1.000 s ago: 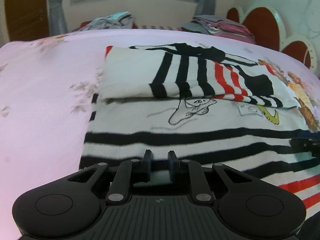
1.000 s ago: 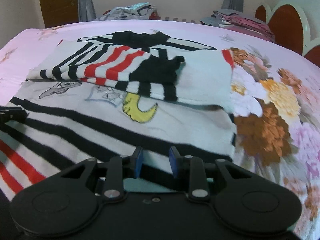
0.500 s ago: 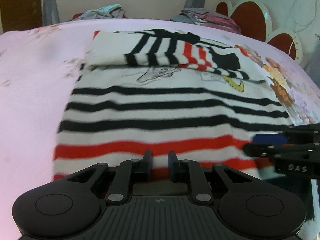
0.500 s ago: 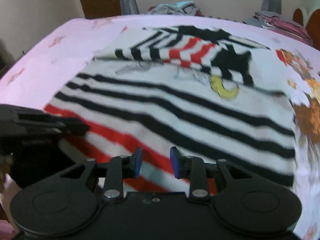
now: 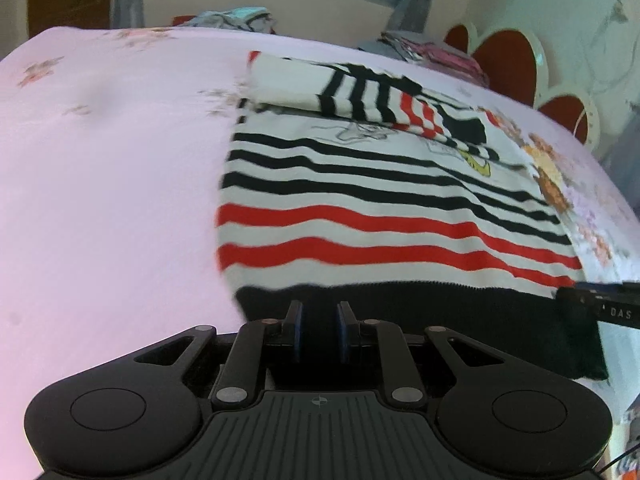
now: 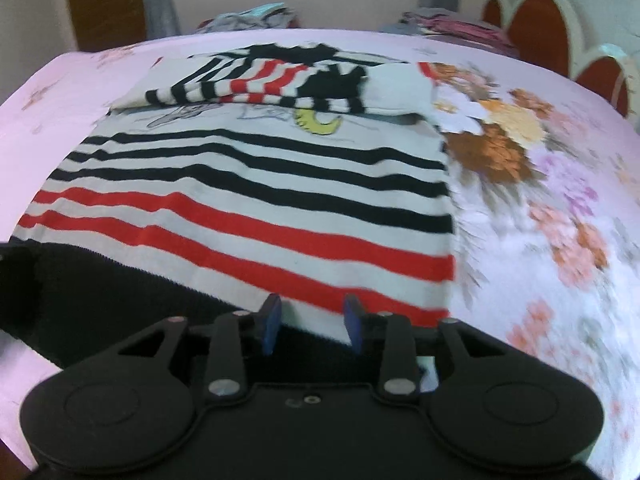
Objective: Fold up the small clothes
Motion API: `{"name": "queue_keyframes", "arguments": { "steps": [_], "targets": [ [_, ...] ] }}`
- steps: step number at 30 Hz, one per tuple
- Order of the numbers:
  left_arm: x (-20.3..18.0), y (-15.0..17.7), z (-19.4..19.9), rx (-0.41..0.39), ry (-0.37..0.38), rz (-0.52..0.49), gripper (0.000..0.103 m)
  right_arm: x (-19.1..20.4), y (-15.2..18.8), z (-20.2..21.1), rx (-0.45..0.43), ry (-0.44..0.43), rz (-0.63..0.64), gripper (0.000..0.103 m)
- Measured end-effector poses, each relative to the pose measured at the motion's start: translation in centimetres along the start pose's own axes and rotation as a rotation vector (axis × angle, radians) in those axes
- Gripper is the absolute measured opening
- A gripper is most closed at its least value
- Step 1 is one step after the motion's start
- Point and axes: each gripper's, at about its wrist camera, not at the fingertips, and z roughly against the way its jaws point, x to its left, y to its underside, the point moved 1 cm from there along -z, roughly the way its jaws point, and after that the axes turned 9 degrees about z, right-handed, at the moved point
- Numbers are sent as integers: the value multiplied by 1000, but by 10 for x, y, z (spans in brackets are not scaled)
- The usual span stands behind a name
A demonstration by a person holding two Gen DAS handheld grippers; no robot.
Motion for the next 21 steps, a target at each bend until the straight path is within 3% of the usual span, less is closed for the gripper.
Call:
{"name": "queue_keyframes", "arguments": {
  "steps": [10, 11, 12, 13, 15, 21],
  "targets": [
    [21, 14, 11, 11, 43, 24, 20, -12, 31, 33, -4, 91, -144, 51],
    [22, 15, 14, 3, 47, 28, 36, -13, 34, 36, -7, 97, -157, 52],
    [23, 16, 16, -5, 41, 37, 71, -14, 37, 38, -9, 102, -165, 53],
    [24, 17, 18, -14, 22, 47, 83, -14, 39, 40, -9, 108, -173, 53],
    [24, 18, 21, -44, 25, 39, 87, -15, 44, 40, -5, 115, -189, 53],
    [23, 18, 12, 14, 82, 59, 86, -21, 47, 31, 12, 87, -241, 53]
  ]
}}
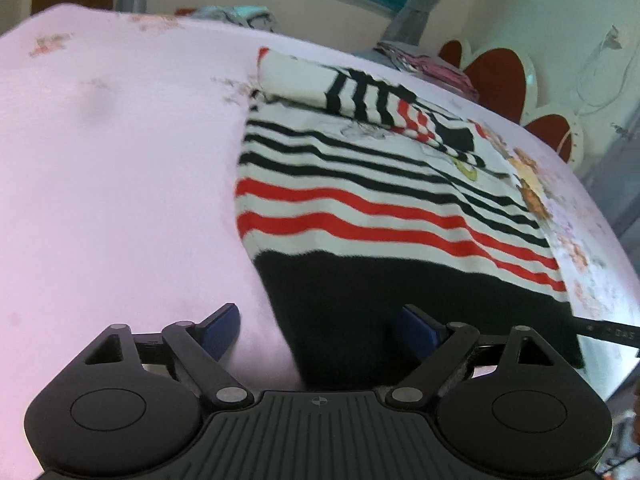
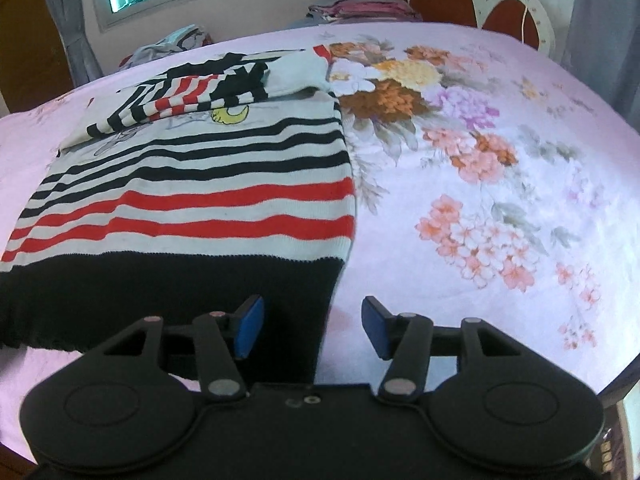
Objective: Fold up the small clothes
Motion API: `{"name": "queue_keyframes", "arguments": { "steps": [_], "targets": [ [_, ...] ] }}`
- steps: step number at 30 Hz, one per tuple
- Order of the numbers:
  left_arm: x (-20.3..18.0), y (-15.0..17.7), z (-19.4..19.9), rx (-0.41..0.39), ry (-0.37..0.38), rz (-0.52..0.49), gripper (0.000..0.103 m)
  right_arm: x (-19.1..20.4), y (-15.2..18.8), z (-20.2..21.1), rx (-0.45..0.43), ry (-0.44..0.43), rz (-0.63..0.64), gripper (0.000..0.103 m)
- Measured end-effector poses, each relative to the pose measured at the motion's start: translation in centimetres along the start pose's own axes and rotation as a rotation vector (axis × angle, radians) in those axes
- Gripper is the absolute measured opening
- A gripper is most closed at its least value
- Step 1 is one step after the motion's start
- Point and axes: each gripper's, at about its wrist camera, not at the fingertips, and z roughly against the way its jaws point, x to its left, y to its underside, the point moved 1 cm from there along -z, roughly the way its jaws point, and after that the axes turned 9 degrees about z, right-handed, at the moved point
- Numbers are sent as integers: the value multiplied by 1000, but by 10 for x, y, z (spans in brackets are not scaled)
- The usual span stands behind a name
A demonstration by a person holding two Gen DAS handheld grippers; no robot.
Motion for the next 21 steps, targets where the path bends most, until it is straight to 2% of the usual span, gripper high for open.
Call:
{"name": "queue_keyframes", "arguments": {
  "steps": [1, 3, 5, 8, 10, 11, 13, 15, 16, 17, 21],
  "targets": [
    [1, 1, -1, 13, 5, 12, 85, -1, 0, -1, 4, -6, -8, 53],
    [2, 3, -6, 52, 32, 30, 66, -1, 2, -4, 16, -23, -27, 51],
    [2, 4, -8, 67, 42, 39, 64, 0, 5, -7, 33, -43, -39, 45],
    [5, 1, -12, 96, 59, 66, 58, 4, 7, -10, 48, -52, -47, 45],
    [7, -3, -15, 129, 76, 94, 46, 6, 6, -11, 56, -45, -39, 45],
    [8, -5, -17, 147, 84, 107, 36, 6, 7, -10, 61, -47, -46, 45],
    [11, -5, -21, 168, 93, 132, 27, 6, 6, -12, 71, -51, -48, 43],
    [11, -7, -25, 193, 110, 146, 12, 7, 5, -13, 78, -56, -50, 35],
    [11, -8, -27, 206, 127, 162, 11, 7, 3, -13, 78, -66, -54, 29],
    [10, -8, -27, 211, 138, 168, 11, 6, 2, -13, 78, -94, -69, 12],
    [0, -18, -21, 172, 173, 133, 10, 6, -7, -8, 56, -152, -85, 10]
  ]
}}
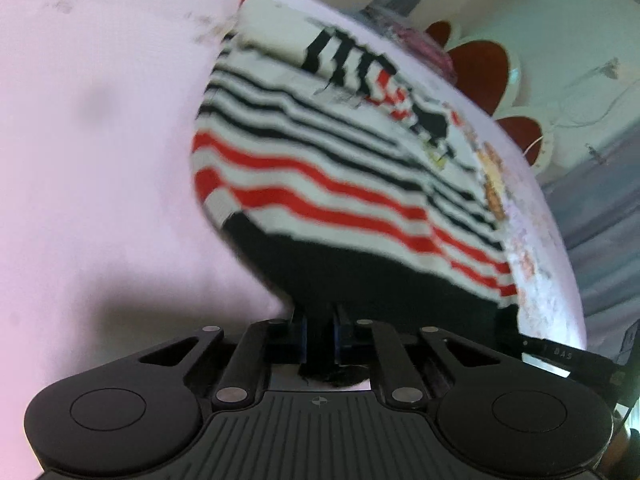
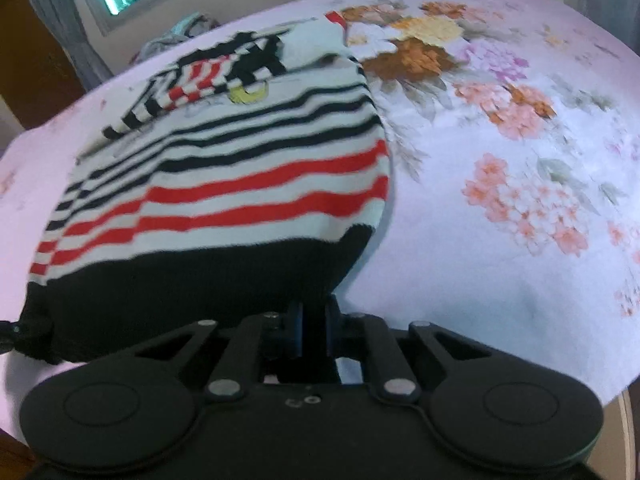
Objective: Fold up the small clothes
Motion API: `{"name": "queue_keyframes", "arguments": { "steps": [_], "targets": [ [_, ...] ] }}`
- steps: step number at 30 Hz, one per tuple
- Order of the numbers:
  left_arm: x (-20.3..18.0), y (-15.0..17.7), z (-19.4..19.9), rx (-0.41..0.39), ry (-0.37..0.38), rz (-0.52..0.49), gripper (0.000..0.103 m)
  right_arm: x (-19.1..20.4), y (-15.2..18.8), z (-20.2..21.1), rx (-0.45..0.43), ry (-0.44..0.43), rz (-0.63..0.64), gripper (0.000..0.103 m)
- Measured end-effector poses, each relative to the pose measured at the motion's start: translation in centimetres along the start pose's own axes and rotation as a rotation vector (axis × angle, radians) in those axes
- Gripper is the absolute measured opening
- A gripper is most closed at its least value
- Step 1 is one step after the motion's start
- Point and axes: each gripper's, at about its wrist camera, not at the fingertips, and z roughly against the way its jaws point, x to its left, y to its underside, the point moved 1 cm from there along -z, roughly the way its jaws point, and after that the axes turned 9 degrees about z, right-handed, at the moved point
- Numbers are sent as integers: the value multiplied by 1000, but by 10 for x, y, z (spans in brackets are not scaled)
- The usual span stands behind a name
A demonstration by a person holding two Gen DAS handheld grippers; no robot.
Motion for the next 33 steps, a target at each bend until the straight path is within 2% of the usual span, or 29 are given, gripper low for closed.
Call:
{"name": "queue_keyframes", "arguments": {
  "steps": [8, 15, 23, 33],
  "targets": [
    [-23, -43, 18, -99, 65, -27, 10, 0, -43, 32, -146, -38, 32, 10],
    [-45, -92, 15, -191, 90, -74, 10, 2, -96, 32, -237, -58, 71, 10],
    [-73, -156, -9, -268, 102, -100, 10, 1, -168, 1, -310, -69, 95, 10],
    [-95, -245, -62, -353, 57, -82, 10, -14, -255, -59, -352, -59, 57, 10]
  ]
}}
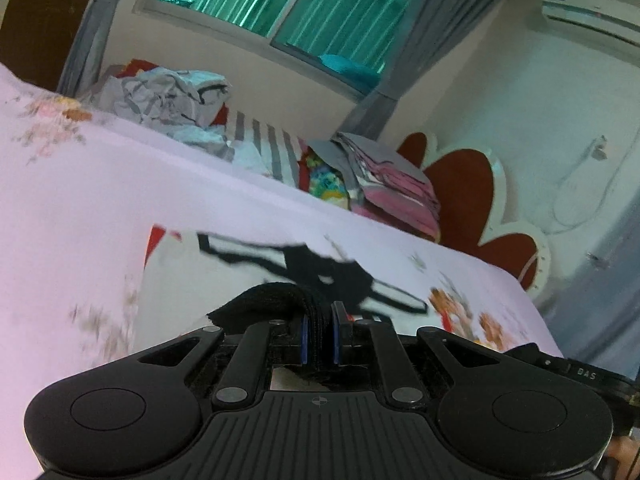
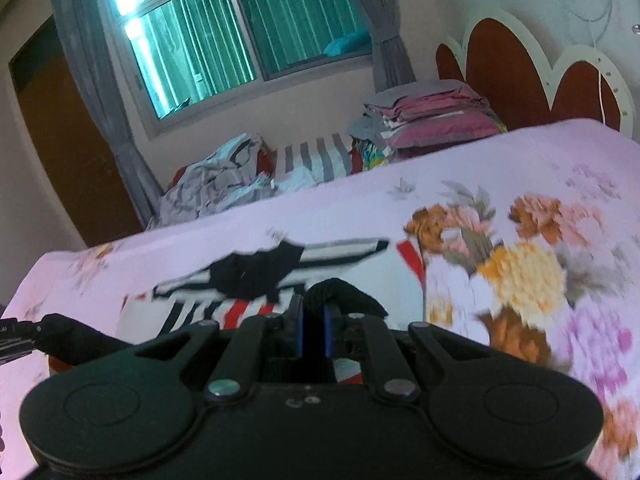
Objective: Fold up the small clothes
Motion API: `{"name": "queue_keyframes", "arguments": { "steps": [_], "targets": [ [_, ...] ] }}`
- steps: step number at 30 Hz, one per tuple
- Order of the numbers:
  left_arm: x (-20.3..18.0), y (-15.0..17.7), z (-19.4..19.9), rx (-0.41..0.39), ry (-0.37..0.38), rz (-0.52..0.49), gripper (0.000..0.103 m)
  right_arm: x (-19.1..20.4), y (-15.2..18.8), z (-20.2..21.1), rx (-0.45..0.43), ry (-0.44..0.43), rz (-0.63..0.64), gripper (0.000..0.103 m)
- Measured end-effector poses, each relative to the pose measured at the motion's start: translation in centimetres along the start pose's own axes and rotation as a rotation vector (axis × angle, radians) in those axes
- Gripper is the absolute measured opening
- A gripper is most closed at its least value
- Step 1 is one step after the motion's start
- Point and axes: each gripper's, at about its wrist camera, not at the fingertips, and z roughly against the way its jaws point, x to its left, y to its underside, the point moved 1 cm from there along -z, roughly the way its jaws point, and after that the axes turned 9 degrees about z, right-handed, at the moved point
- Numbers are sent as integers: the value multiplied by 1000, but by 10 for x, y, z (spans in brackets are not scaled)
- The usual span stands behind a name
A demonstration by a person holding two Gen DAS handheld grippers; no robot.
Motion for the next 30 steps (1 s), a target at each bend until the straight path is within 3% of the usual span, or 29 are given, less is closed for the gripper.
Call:
{"name": "queue_keyframes", "arguments": {
  "steps": [6, 16, 20, 25, 26, 28, 29, 30],
  "targets": [
    [3, -19, -62, 9, -63, 19, 10, -19, -16, -62, 46, 8, -31, 10],
    [19, -25, -132, 57, -182, 34, 10, -47, -14, -146, 163, 0, -145, 10],
    [27, -28, -154, 89, -217, 57, 11, -53, -12, -169, 203, 2, -177, 11],
    [38, -30, -161, 119, -202, 118, 16, -63, -12, -177, 212, -16, -226, 17],
    [39, -31, -160, 118, -195, 123, 19, -64, -13, -176, 204, -19, -223, 18],
    [39, -33, -155, 105, -179, 128, 34, -65, -18, -170, 160, 10, -200, 35],
    [40, -35, -151, 81, -176, 126, 58, -67, -22, -166, 134, 32, -191, 58],
    [38, -36, -145, 40, -198, 107, 75, -69, -25, -164, 117, 38, -183, 65]
  ]
}}
